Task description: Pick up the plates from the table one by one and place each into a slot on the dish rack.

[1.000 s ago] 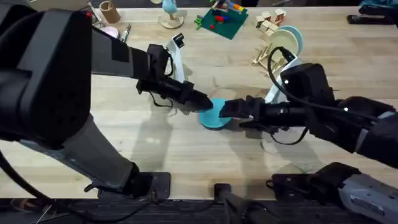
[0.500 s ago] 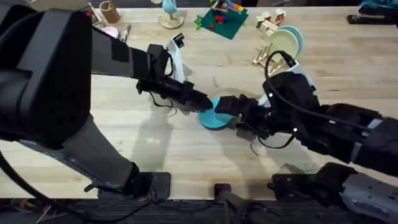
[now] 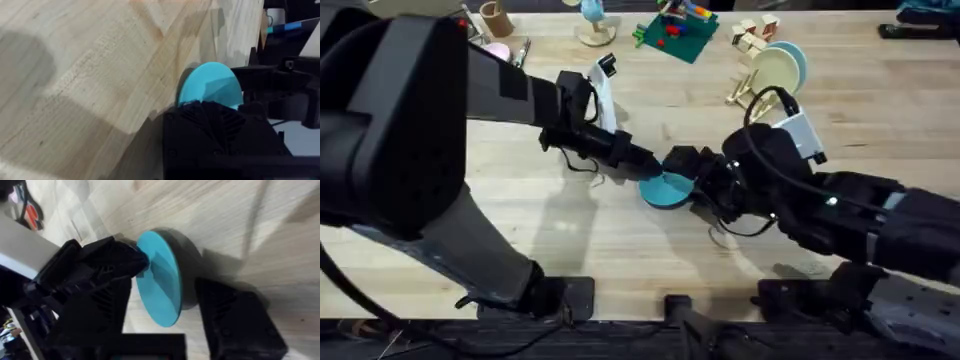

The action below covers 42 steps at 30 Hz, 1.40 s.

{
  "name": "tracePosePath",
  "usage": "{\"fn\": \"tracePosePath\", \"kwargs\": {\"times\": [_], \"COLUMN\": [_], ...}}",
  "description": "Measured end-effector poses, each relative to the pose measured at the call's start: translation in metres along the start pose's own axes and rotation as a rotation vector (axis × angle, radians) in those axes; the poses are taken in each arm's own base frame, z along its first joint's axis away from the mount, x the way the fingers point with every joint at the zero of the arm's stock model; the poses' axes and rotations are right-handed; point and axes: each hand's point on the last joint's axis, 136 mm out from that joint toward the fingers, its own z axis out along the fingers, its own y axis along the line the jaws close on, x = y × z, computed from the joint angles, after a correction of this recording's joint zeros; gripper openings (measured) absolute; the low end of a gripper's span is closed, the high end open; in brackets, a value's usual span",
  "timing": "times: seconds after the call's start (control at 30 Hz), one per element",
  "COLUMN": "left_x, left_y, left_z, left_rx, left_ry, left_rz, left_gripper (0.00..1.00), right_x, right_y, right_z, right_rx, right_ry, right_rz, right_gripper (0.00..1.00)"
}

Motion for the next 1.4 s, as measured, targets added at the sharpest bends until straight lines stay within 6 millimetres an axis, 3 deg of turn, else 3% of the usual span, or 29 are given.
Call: {"fn": "tracePosePath", "kwargs": {"times": [0.13,0.47,0.6,1.13,1.4], "left_x": [0.000,0.000,-0.004,-0.004,-0.015], "left_y": [0.000,0.000,0.001,0.003,-0.010], "left_z": [0.000,0.000,-0.003,-0.010,-0.028], "left_rx": [0.000,0.000,0.002,-0.049,-0.163], "left_ry": [0.000,-0.002,-0.018,0.040,0.094], "left_rz": [0.000,0.001,0.003,-0.068,-0.046], "left_gripper": [0.039,0.039,0.039,0.039,0.040], "right_x": [0.000,0.003,0.003,0.001,-0.020], "right_y": [0.002,0.003,0.011,0.018,0.016], "right_z": [0.008,0.016,0.013,0.009,-0.015], "right_rx": [-0.005,-0.007,-0.039,-0.071,-0.075], "right_ry": [0.000,0.012,0.013,0.004,-0.051], "right_rz": [0.012,0.024,0.027,0.000,-0.077], "right_gripper": [0.711,0.155,0.048,0.034,0.034]}}
